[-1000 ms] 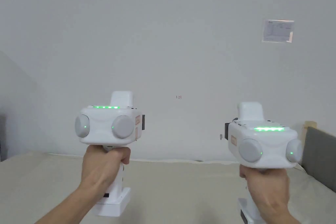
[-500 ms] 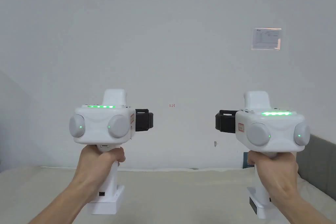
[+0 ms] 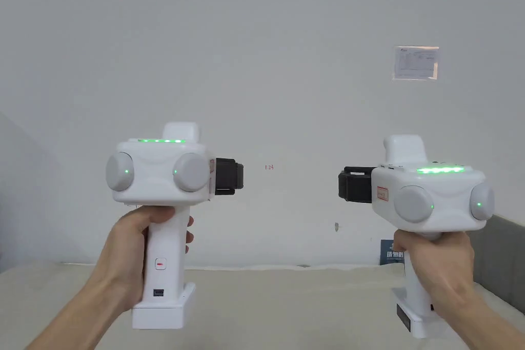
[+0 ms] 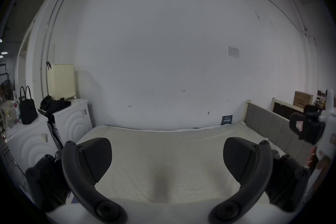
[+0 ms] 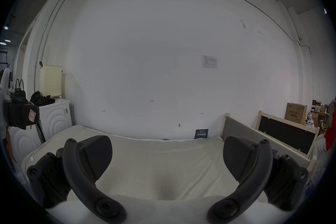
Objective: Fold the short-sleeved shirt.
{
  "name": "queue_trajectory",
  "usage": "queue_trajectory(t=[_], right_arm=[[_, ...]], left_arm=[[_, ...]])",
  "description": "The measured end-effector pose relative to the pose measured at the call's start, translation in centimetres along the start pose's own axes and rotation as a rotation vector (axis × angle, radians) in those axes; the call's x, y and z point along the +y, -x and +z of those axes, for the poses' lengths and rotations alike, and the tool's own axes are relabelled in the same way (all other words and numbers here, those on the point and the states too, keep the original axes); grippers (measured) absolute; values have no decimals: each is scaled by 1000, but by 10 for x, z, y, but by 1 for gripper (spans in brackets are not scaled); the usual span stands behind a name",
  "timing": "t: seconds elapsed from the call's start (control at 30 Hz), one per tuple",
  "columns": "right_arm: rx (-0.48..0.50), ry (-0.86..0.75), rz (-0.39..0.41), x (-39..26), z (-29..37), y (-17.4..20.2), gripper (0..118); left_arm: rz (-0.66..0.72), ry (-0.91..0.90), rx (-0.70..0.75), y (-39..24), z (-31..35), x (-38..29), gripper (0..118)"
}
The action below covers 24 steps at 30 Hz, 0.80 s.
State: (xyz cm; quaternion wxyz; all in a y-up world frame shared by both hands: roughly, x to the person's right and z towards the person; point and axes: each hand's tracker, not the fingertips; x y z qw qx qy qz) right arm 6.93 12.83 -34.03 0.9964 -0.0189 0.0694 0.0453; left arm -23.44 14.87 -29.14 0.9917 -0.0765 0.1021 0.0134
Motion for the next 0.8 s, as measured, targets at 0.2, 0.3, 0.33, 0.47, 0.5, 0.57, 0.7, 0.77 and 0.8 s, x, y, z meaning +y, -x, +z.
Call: queue_trajectory(t=[0.2,0.3,0.33,0.47,0.5,0.57,0.7,0.77,0.8], right_arm=[[-5,-19,14,1,9,1,118],[-2,-20,11,2,12,0,118],[0,-22,11,2,12,-1,118],[-19,-24,0,2,13,-3,118],[-10,-22,-4,2,14,-5,118],[-13,-22,0,2,14,-4,118],[-14,-31,10,1,17,-1,118],[-8,-29,15,1,18,1,118],[-9,-31,17,1,18,2,118]], left_arm=[[83,24,16,12,6,6,118],[94,55,0,16,5,3,118],[75,68,-9,15,4,2,118],[54,-8,1,15,5,-9,118],[53,-22,9,16,7,-11,118],[42,-46,62,17,9,-10,118],[47,-49,53,21,10,-4,118],[65,-46,57,22,12,-3,118],[64,-49,61,23,12,-3,118]])
